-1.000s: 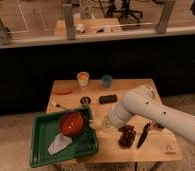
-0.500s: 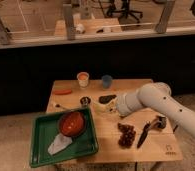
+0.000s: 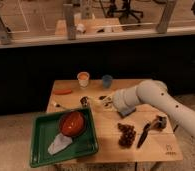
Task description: Place banana in metal cup
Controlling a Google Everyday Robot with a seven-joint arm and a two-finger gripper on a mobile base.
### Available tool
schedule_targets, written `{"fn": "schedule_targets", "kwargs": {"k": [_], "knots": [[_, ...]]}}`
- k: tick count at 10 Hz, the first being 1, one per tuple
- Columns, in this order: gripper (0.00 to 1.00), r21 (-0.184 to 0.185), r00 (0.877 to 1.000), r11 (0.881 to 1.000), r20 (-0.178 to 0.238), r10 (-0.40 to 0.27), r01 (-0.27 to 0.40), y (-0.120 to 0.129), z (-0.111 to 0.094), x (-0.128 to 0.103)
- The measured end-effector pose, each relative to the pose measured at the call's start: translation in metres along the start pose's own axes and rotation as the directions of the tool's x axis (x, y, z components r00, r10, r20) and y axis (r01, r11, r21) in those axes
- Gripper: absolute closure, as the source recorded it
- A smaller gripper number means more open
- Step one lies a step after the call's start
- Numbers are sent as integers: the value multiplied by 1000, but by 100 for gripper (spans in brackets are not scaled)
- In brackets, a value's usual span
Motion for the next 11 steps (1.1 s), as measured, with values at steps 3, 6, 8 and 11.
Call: {"fn": "schedule_targets", "kwargs": {"k": [3,6,8,11], "knots": [[93,0,1000,1000,1,-1,1,0,0,-1],[93,10,1000,1000,5,-15,15,-4,4,0],[93,46,999,998,22,-46,45,-23,20,2],[93,71,994,994,65,-87,82,-42,44,-3]]}}
